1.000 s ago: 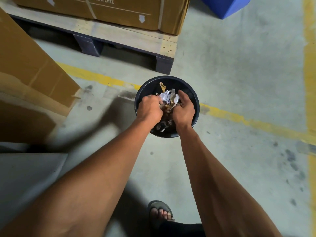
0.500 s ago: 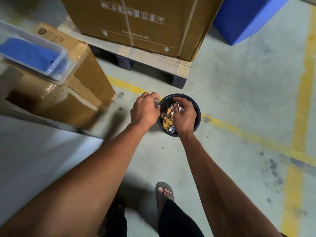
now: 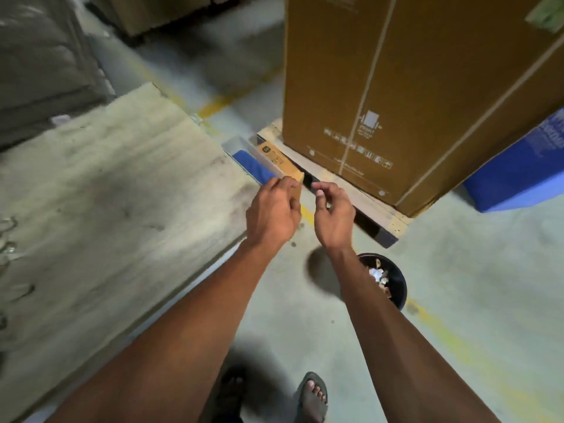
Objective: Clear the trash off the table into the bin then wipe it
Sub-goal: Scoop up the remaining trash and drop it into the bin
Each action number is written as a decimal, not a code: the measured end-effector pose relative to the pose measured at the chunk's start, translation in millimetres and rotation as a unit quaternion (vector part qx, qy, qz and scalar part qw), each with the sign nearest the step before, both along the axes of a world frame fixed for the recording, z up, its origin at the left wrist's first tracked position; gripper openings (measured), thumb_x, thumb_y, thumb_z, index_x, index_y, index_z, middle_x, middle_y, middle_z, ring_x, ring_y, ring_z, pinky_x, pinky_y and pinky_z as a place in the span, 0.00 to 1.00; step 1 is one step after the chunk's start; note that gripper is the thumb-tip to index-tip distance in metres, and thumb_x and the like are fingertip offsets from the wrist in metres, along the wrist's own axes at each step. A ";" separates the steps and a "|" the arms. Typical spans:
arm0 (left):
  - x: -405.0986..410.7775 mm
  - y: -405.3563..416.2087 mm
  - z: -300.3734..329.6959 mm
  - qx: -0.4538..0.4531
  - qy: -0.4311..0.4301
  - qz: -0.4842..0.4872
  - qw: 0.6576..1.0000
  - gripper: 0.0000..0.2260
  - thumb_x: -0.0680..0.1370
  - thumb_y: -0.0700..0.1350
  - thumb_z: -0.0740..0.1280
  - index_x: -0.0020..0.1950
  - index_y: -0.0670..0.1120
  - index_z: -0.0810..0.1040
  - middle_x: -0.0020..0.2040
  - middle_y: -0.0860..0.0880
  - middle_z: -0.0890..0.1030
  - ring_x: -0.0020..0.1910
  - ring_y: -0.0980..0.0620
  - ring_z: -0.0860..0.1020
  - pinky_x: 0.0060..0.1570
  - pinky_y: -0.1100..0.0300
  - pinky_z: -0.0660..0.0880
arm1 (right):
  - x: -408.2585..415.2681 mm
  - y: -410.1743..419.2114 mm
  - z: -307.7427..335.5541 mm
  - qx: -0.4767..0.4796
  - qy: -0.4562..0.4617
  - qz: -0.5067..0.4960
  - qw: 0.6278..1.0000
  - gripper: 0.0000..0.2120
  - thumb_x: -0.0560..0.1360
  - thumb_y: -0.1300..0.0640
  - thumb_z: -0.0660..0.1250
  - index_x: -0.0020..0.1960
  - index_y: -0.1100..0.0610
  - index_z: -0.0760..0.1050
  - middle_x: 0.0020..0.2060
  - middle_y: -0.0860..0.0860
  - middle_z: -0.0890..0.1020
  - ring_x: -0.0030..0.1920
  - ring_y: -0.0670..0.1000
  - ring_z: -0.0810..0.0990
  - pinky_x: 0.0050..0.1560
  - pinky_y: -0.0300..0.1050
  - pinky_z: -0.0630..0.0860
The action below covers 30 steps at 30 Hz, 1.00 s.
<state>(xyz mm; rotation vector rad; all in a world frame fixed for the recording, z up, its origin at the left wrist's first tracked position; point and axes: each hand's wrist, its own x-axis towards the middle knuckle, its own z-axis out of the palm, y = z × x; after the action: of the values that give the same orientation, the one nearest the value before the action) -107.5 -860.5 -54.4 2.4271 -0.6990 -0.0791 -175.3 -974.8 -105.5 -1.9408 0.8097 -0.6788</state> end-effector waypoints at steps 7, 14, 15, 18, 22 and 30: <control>43.6 149.4 45.8 -0.014 -0.026 0.146 0.989 0.15 0.80 0.43 0.67 0.67 0.52 0.79 0.62 0.51 0.80 0.64 0.46 0.77 0.50 0.47 0.80 | 74.5 131.0 46.9 -0.025 -0.025 0.170 0.985 0.11 0.85 0.59 0.64 0.61 0.55 0.84 0.56 0.49 0.86 0.57 0.43 0.81 0.60 0.44 0.78; 45.6 318.3 26.1 0.052 -0.069 0.302 0.949 0.15 0.78 0.45 0.69 0.66 0.51 0.81 0.61 0.49 0.82 0.64 0.42 0.76 0.62 0.44 0.70 | 102.1 290.3 35.6 -0.048 0.033 0.388 0.920 0.13 0.85 0.60 0.66 0.68 0.54 0.81 0.63 0.53 0.82 0.63 0.52 0.81 0.62 0.31 0.69; 42.1 340.4 21.3 0.067 -0.074 0.327 0.940 0.16 0.78 0.46 0.69 0.67 0.51 0.81 0.63 0.48 0.81 0.66 0.42 0.75 0.64 0.44 0.68 | 103.3 311.3 31.6 -0.047 0.044 0.412 0.909 0.14 0.85 0.59 0.66 0.69 0.54 0.80 0.65 0.53 0.81 0.62 0.53 0.81 0.61 0.31 0.69; 28.4 397.4 9.1 0.102 -0.088 0.387 0.912 0.23 0.79 0.53 0.70 0.74 0.52 0.75 0.74 0.47 0.74 0.74 0.43 0.69 0.72 0.40 0.62 | 105.7 364.3 16.8 -0.048 0.050 0.463 0.883 0.17 0.85 0.57 0.64 0.73 0.53 0.75 0.69 0.52 0.76 0.65 0.54 0.80 0.65 0.41 0.72; 10.5 461.8 -11.2 0.115 -0.087 0.450 0.881 0.40 0.77 0.65 0.70 0.83 0.49 0.63 0.84 0.43 0.60 0.81 0.39 0.62 0.78 0.36 0.58 | 116.4 418.3 2.2 -0.069 0.050 0.486 0.870 0.21 0.86 0.54 0.62 0.78 0.52 0.69 0.76 0.51 0.69 0.76 0.52 0.71 0.77 0.51 0.70; 13.2 508.0 -58.2 0.108 0.001 0.437 0.893 0.52 0.73 0.83 0.56 0.89 0.55 0.49 0.89 0.44 0.50 0.87 0.42 0.52 0.84 0.36 0.47 | 180.4 480.9 -14.1 -0.113 0.050 0.463 0.878 0.31 0.84 0.47 0.56 0.83 0.59 0.61 0.83 0.58 0.61 0.83 0.58 0.61 0.83 0.55 0.63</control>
<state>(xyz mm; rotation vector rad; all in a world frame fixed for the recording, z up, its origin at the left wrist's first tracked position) -94.3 -352.5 -112.6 2.7200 0.4746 0.2147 5.1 -493.8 -119.6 -2.2717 -0.2126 -0.0770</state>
